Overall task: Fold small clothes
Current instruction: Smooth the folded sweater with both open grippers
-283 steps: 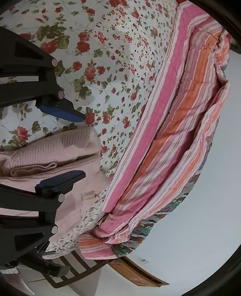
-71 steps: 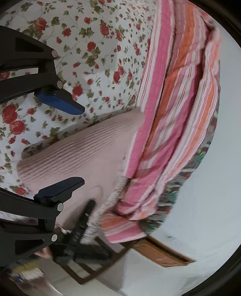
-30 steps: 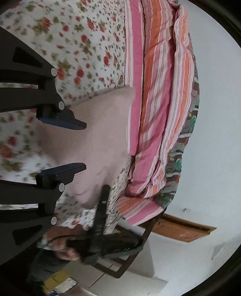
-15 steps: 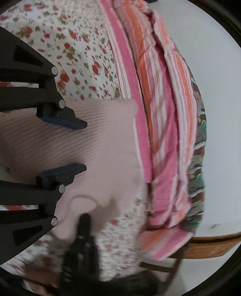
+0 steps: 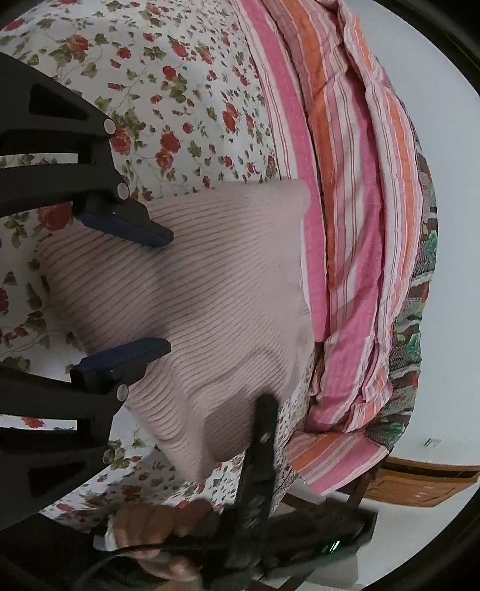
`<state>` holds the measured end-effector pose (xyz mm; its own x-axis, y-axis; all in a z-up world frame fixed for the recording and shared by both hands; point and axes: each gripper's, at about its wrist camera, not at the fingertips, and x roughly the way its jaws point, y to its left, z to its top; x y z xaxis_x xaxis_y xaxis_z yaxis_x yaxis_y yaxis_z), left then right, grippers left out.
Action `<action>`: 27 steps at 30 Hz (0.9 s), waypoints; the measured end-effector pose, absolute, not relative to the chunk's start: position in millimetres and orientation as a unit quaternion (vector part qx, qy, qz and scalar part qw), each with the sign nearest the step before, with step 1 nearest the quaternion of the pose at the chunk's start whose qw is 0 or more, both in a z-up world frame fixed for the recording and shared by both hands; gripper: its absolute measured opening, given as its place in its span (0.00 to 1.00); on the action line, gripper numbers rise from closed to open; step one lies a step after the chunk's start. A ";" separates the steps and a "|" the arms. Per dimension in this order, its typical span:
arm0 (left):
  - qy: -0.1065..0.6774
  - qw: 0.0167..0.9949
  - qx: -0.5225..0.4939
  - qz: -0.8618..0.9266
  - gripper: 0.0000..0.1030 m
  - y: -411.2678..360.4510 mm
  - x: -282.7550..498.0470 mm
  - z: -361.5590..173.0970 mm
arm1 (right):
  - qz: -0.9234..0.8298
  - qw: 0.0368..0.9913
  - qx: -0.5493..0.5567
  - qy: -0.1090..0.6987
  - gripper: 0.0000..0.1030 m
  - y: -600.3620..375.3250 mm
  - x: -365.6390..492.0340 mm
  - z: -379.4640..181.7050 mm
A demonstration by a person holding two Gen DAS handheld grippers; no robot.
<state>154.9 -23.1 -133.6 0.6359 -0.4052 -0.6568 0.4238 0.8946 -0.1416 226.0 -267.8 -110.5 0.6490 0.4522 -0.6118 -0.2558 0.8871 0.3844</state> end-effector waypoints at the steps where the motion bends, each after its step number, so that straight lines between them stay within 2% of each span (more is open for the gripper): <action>1: 0.360 0.904 0.014 -0.231 0.50 -23.0 154.0 -133.8 | 0.194 0.895 0.148 0.373 0.36 -268.7 231.6 -113.2; 5: 0.355 0.903 0.005 -0.244 0.53 -19.7 150.2 -131.8 | 0.186 0.885 0.170 0.391 0.36 -265.5 247.8 -124.0; 6: 0.352 0.903 0.002 -0.247 0.53 -18.6 149.3 -131.3 | 0.183 0.888 0.169 0.387 0.32 -265.1 247.8 -124.2; 7: 0.350 0.903 -0.001 -0.249 0.53 -17.5 148.9 -130.5 | 0.187 0.892 0.165 0.376 0.22 -264.9 245.1 -121.6; 9: 0.345 0.903 -0.011 -0.256 0.53 -15.0 147.6 -128.6 | 0.201 0.899 0.160 0.355 0.16 -267.5 237.8 -114.7; 12: 0.339 0.904 -0.020 -0.260 0.53 -12.6 147.4 -125.5 | 0.211 0.899 0.176 0.341 0.15 -279.0 230.6 -112.3; 15: 0.337 0.905 -0.026 -0.258 0.53 -12.0 149.3 -124.9 | 0.177 0.891 0.151 0.390 0.15 -275.7 238.4 -127.8; 17: 0.335 0.907 -0.030 -0.254 0.53 -12.1 150.0 -124.1 | 0.166 0.897 0.124 0.391 0.16 -269.8 236.9 -126.6; 21: 0.318 0.913 -0.055 -0.250 0.53 -6.2 151.0 -119.1 | 0.154 0.916 0.090 0.360 0.33 -269.8 225.4 -107.5; 23: 0.313 0.915 -0.069 -0.247 0.53 -2.7 153.3 -117.4 | 0.150 0.929 0.091 0.326 0.34 -272.6 216.2 -95.0; 25: 0.314 0.915 -0.086 -0.238 0.53 0.6 159.4 -117.0 | 0.156 0.937 0.086 0.299 0.42 -270.9 211.9 -84.2; 27: 0.316 0.915 -0.100 -0.228 0.53 3.4 165.9 -117.7 | 0.172 0.943 0.077 0.276 0.43 -264.3 208.0 -76.1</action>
<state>165.9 3.4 -117.7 0.6954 -0.4816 -0.5334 0.3546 0.8755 -0.3283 208.0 -264.3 -76.1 0.7888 0.3668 -0.4932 -0.2823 0.9290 0.2394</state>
